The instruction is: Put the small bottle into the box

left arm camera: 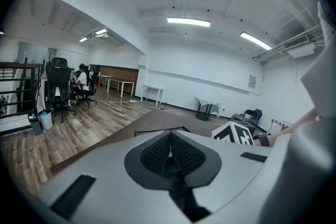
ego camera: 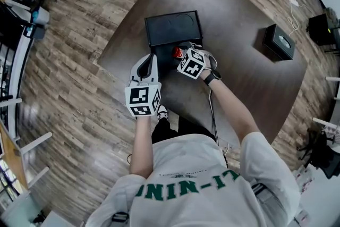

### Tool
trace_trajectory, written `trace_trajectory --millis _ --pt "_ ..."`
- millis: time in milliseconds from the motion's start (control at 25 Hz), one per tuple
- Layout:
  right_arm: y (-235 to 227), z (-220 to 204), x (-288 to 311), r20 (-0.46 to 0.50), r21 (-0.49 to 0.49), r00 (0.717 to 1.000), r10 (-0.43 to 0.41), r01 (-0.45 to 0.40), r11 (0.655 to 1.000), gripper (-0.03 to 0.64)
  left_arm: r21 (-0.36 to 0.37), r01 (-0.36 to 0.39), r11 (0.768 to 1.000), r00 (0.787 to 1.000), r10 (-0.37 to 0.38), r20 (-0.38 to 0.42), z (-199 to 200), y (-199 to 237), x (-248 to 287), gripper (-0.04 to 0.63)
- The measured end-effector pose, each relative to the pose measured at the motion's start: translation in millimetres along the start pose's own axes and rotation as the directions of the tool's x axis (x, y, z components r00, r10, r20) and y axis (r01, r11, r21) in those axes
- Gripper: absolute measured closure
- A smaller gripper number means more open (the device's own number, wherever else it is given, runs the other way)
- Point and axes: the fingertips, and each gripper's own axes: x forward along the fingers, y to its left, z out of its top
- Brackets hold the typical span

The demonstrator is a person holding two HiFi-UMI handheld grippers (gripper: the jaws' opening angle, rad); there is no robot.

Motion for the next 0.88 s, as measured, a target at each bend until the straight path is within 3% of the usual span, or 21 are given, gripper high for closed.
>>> trace_trajectory --millis 280,560,760,880 --pt "5 -7 17 -0.067 -0.023 0.997 0.028 -0.03 0.999 0.383 -0.019 -0.007 1.0 1.0 0.006 -0.012 -7 6 -3 0.58" --pt "0 1 20 -0.03 0.011 0.999 -0.032 0.032 0.999 0.377 -0.023 -0.007 1.0 1.0 0.007 -0.003 -5 14 -11 0.58" --pt "1 11 -6 0.062 0.147 0.998 -0.028 0.018 0.989 0.346 -0.021 -0.004 1.0 1.0 0.004 0.004 -2 11 -17 0.58" --pt "0 17 -27 0.145 0.265 0.988 -0.046 0.006 0.964 0.345 -0.021 0.004 1.0 1.0 -0.003 0.011 1 9 -20 0.58"
